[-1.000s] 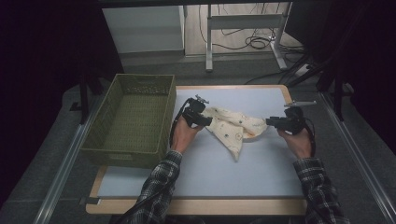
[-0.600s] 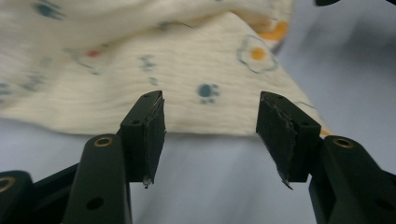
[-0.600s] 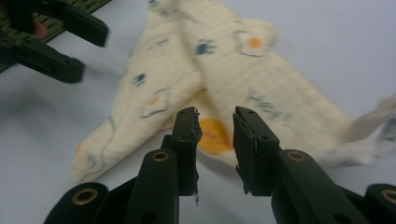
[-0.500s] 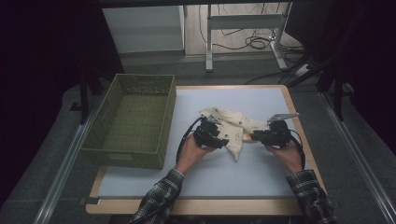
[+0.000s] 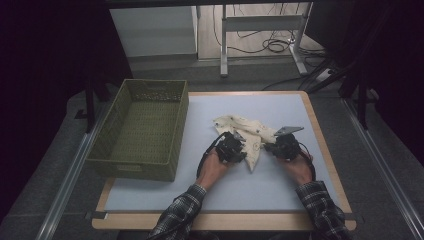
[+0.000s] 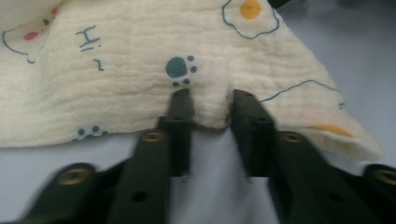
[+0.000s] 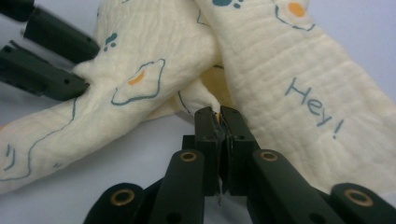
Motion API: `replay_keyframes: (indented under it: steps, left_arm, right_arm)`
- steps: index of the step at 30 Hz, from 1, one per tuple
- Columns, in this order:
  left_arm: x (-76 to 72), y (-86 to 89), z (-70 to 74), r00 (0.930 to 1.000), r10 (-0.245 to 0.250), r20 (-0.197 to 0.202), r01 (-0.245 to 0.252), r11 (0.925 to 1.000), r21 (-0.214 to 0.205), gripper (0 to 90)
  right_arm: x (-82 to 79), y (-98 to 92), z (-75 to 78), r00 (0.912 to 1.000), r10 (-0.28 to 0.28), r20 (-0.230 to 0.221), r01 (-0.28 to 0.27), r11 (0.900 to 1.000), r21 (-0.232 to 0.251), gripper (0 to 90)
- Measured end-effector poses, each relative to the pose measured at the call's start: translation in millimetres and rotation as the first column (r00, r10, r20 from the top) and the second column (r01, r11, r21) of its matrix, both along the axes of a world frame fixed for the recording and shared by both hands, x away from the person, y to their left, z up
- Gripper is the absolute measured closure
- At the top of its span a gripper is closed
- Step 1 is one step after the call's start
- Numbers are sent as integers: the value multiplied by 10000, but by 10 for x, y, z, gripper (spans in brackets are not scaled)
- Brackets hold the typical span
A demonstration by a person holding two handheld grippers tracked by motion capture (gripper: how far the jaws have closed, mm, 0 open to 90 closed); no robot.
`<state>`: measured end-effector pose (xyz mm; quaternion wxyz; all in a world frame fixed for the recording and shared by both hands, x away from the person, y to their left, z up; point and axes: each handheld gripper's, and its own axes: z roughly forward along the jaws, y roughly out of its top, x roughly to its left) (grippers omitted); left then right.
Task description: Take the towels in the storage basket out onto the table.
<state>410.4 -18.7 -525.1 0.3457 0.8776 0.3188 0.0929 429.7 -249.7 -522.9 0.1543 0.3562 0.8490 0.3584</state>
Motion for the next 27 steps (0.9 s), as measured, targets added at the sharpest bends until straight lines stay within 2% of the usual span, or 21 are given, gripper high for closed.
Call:
replay_keyframes:
  steps: [1, 2, 4, 9, 13, 14, 16, 17, 19, 20, 21, 22, 23, 24, 25, 26, 27]
  left_arm:
    - [0, 0, 0, 10000, 0, 0, 0, 10000, 0, 788]
    - [3, -3, -5, 9998, -121, -136, 118, 9997, -194, 861]
    - [1, 6, -5, 9998, -140, -164, 136, 9995, -271, 885]
    - [8, 104, 30, 9998, 40, -192, -50, 9986, -521, 890]
    - [4, 277, 118, 9992, 386, -47, -388, 9959, -817, 890]
    - [4, 378, 178, 9978, 660, 38, -653, 9932, -962, 890]
    - [6, 443, 219, 9964, 844, 84, -831, 9911, -1045, 890]
    - [10, 484, 245, 9956, 924, 126, -906, 9904, -1042, 889]
    - [20, 575, 305, 9919, 1255, 207, -1225, 9864, -1099, 888]
    - [39, 649, 349, 9854, 1652, 405, -1612, 9831, -861, 888]
    - [39, 649, 349, 9854, 1652, 405, -1612, 9831, -861, 887]
    - [74, 693, 353, 9780, 2028, 500, -1997, 9780, -605, 887]
    - [97, 712, 339, 9750, 2177, 442, -2150, 9749, -577, 884]
    - [150, 737, 282, 9700, 2407, 348, -2396, 9703, -344, 877]
    - [150, 737, 282, 9700, 2407, 348, -2396, 9703, -344, 871]
    - [187, 756, 214, 9663, 2550, 340, -2542, 9668, -270, 849]
    - [187, 756, 214, 9663, 2550, 340, -2542, 9668, -270, 797]
  right_arm:
    - [0, 0, 0, 10000, 0, 0, 0, 10000, 0, 870]
    - [-4, -11, -3, 10000, -38, -21, 39, 10000, 92, 875]
    - [-19, -21, 4, 10000, 67, -35, -67, 9999, 92, 876]
    - [-67, -110, 66, 9999, 44, 92, -46, 9999, 154, 876]
    - [-113, -248, 161, 9997, -81, 215, 78, 9998, 156, 875]
    - [-137, -310, 204, 9997, -93, 235, 89, 9998, 154, 875]
    - [-149, -346, 228, 9996, -93, 281, 91, 9999, 87, 875]
    - [-172, -426, 281, 9992, -193, 348, 194, 9998, -17, 874]
    - [-177, -474, 310, 9988, -289, 387, 291, 9996, -60, 874]
    - [-163, -592, 362, 9973, -571, 468, 577, 9983, -108, 873]
    - [-163, -592, 362, 9973, -571, 468, 577, 9983, -108, 873]
    - [-148, -636, 374, 9964, -694, 488, 702, 9974, -148, 871]
    - [-110, -715, 379, 9941, -1009, 399, 1014, 9948, -116, 868]
    - [-69, -780, 356, 9921, -1256, 49, 1256, 9921, 69, 851]
    - [-69, -780, 356, 9921, -1256, 49, 1256, 9921, 69, 851]
    - [-47, -820, 319, 9912, -1311, -200, 1316, 9909, 281, 794]
    - [-58, -825, 315, 9914, -1295, -188, 1301, 9910, 309, 769]
